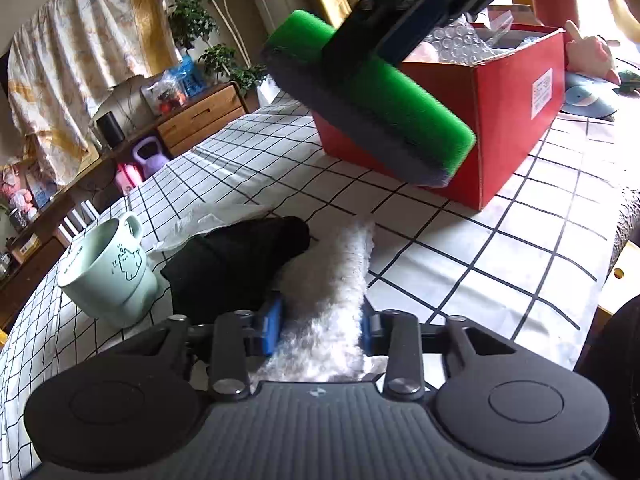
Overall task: Organize soft objects
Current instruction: 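Lift the white towel and green sponge and carry both toward the red box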
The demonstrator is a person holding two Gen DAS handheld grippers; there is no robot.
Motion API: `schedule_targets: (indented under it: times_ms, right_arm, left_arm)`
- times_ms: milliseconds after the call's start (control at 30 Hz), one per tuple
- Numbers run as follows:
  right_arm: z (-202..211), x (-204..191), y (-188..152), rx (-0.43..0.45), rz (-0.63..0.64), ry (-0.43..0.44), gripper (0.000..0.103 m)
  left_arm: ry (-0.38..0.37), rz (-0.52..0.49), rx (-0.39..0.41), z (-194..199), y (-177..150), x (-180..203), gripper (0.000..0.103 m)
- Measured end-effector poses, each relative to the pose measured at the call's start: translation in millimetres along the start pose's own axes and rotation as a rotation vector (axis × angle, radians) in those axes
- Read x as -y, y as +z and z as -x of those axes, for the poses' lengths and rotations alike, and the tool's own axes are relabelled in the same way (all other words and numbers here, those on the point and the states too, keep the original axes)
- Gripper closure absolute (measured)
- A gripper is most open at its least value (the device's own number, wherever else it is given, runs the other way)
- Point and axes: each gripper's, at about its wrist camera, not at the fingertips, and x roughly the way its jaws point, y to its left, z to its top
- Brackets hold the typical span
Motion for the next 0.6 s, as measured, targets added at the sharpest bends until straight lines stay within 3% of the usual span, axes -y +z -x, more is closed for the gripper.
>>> schedule_targets:
  times_ms: [67,167,267,600]
  right_arm:
    - [2,1,-3,0.000,-0.004,0.000,0.084]
    - [7,2,-7,0.001,-0.013,-0.003,0.084]
    - [14,3,-9,0.007,-0.021,-0.004,0.084]
    - [47,6,-15,0.043,-0.038,-0.002,0.085]
  left_arm:
    - [-0.002,0.022,0.001,3,1,-3,0.072]
    - [-0.036,0.079,-0.015,4,5,-9,0.086]
    - [-0.047,0.111,-0.016,7,9,-14,0.090]
    - [-0.123,0.314,0.029,48,38,-38,0.091]
